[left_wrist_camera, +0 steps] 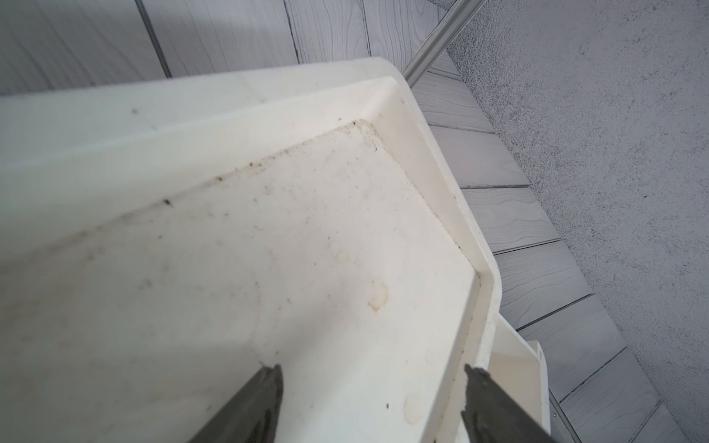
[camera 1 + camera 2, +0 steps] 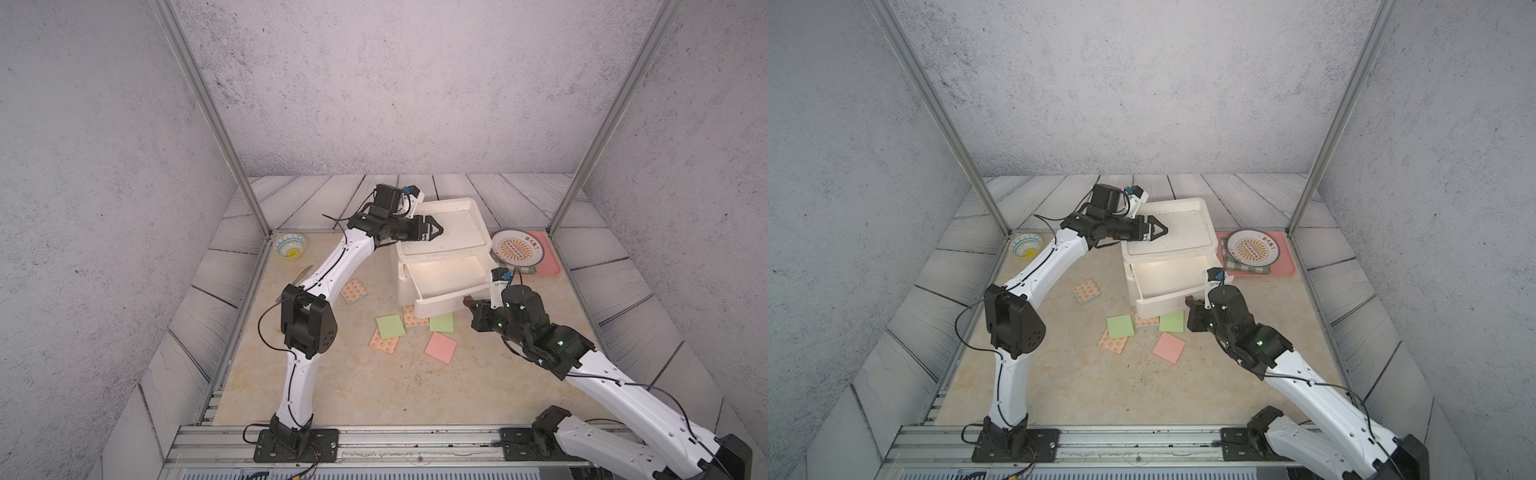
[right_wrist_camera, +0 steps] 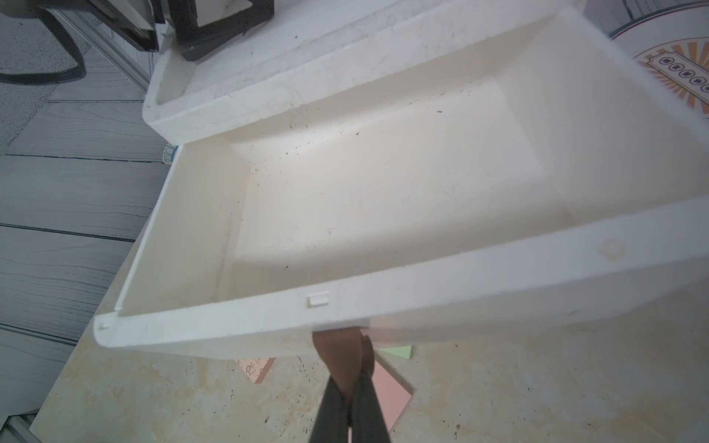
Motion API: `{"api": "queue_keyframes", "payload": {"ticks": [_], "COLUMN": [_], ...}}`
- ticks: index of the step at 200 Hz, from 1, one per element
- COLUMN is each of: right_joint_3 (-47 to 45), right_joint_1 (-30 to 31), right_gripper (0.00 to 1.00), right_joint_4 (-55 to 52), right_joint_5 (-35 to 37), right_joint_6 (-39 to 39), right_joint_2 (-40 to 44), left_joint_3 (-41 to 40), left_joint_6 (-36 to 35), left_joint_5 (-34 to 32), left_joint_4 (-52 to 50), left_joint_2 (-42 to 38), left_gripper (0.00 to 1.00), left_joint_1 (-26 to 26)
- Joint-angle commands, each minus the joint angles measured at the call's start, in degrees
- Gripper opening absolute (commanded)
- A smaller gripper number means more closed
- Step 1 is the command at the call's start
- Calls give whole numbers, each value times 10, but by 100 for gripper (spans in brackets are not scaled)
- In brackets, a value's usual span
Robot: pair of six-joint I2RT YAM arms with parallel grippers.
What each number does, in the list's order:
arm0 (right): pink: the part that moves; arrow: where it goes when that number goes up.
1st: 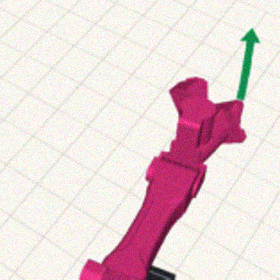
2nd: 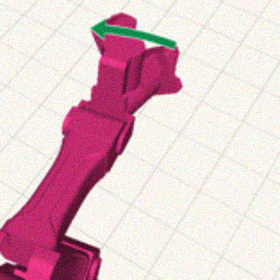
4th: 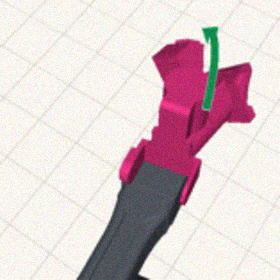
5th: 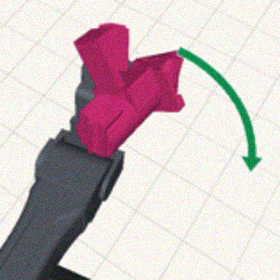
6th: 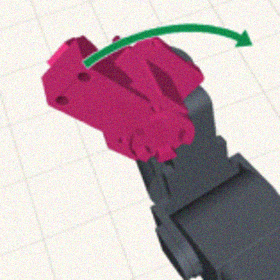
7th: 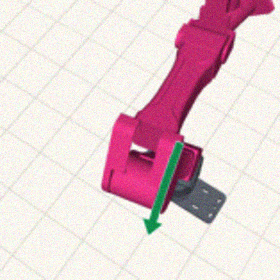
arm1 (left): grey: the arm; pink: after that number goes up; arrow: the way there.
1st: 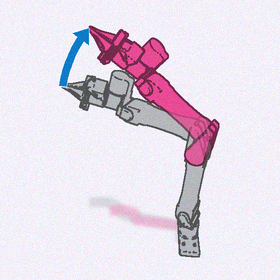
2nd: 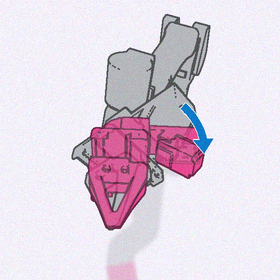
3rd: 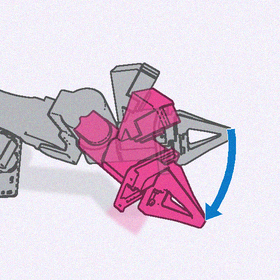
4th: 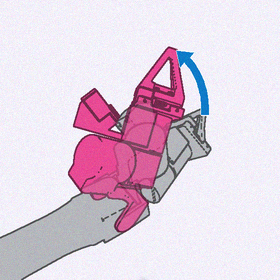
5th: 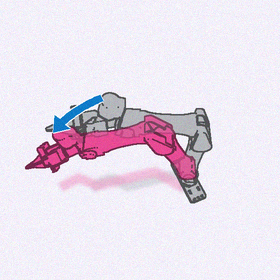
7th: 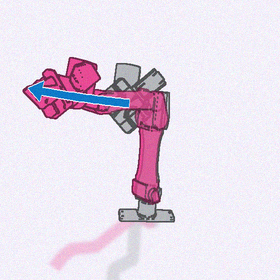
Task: Please put the sticky notes in the drawer by color
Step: Open the drawer in the storage box.
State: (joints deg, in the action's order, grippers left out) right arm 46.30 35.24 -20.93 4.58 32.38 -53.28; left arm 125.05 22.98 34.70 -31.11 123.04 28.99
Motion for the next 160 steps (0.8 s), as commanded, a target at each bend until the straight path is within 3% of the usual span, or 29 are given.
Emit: {"api": "queue_keyframes", "payload": {"ticks": [1,128,139,160], "right_joint_3": [17,37,40,60], "right_joint_1": [1,24,24,25], "right_gripper": [0,0,8,35], "right_joint_4": [-13,-54,-61,-87], "right_joint_5": [4,-4,-2,11], "right_joint_6": [13,39,34,14], "right_joint_2": [33,70,70,67], "left_joint_3": [-14,9,12,17], "left_joint_6": [7,8,6,3], "left_joint_5": [-46,-42,-44,-44], "left_joint_4": [-106,-118,-121,-128], "left_joint_2": [44,49,48,40], "left_gripper": [80,80,80,80], "left_joint_1": [-20,-19,-19,-19]}}
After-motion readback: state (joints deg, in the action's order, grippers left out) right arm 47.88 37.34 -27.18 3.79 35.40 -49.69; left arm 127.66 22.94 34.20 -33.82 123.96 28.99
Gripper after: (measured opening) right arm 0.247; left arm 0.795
